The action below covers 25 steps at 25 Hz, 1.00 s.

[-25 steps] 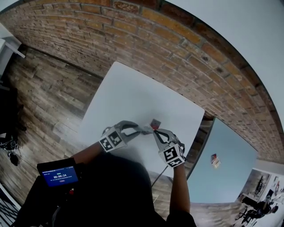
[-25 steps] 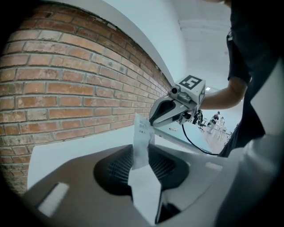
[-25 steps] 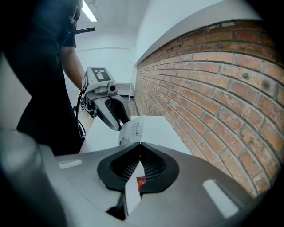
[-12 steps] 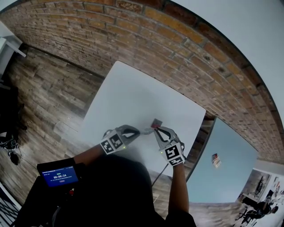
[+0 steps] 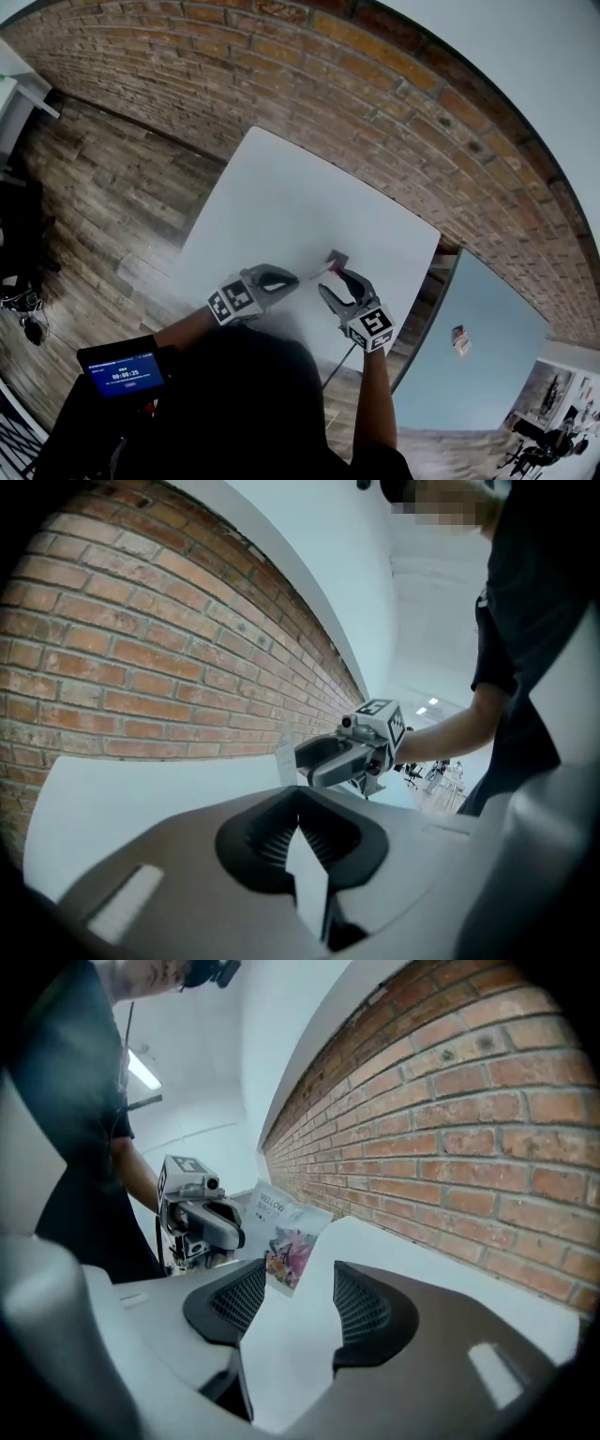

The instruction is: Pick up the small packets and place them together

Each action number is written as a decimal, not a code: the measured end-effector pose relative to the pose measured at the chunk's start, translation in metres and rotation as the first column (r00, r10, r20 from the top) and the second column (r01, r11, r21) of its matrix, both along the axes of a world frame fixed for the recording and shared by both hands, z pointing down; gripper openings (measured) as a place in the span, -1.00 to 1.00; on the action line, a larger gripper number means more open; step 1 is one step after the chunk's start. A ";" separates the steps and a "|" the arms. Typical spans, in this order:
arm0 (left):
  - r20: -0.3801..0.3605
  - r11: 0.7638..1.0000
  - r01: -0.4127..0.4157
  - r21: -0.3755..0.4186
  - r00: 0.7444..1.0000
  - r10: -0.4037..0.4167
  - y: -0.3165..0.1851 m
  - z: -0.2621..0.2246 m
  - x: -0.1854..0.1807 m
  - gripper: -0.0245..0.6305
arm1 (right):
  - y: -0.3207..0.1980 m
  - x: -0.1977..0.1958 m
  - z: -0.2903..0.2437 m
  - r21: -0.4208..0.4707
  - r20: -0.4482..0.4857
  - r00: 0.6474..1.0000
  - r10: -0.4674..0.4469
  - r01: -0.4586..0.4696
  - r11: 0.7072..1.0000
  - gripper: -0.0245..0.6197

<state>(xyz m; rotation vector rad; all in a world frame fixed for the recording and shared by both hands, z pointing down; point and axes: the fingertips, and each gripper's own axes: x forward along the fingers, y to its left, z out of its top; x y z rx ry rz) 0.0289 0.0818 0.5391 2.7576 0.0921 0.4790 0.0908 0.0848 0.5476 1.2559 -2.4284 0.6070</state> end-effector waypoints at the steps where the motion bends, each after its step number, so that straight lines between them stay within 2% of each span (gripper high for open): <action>1: -0.003 1.000 0.009 -0.020 1.000 -0.009 0.000 0.001 -0.003 -0.92 | -0.001 -0.001 -0.002 0.003 0.038 0.999 0.008 -0.009 1.000 -0.25; 4: -0.024 0.997 0.031 -0.067 0.999 -0.032 -0.002 -0.004 -0.009 -0.92 | -0.006 -0.005 -0.004 0.005 0.098 0.995 0.012 -0.012 1.000 -0.25; 9: -0.064 0.985 0.027 -0.171 0.997 -0.039 0.002 -0.010 -0.011 -0.92 | -0.008 -0.018 -0.002 -0.030 0.185 0.982 -0.025 0.031 0.999 -0.24; 13: -0.069 0.985 -0.013 -0.175 0.998 0.001 0.011 -0.010 -0.006 -0.92 | -0.005 -0.031 0.000 -0.045 0.226 0.973 -0.048 0.060 0.997 -0.29; 16: -0.032 0.987 0.006 -0.160 0.999 -0.011 0.008 -0.001 -0.006 -0.92 | -0.005 -0.029 0.003 -0.052 0.224 0.974 -0.018 0.031 0.998 -0.39; 18: 0.005 0.987 0.045 -0.155 0.999 -0.045 0.001 0.008 -0.009 -0.92 | -0.005 -0.023 0.005 -0.059 0.240 0.971 0.013 0.001 0.998 -0.61; 20: 0.034 0.985 0.080 -0.153 0.997 -0.076 -0.006 0.016 -0.010 -0.92 | -0.005 -0.021 0.007 -0.077 0.269 0.962 0.043 -0.023 0.997 -0.73; 25: 0.121 0.985 0.143 -0.101 0.984 -0.131 -0.025 0.038 -0.014 -0.84 | -0.010 -0.015 0.030 -0.143 0.258 0.954 0.156 -0.122 0.982 -0.79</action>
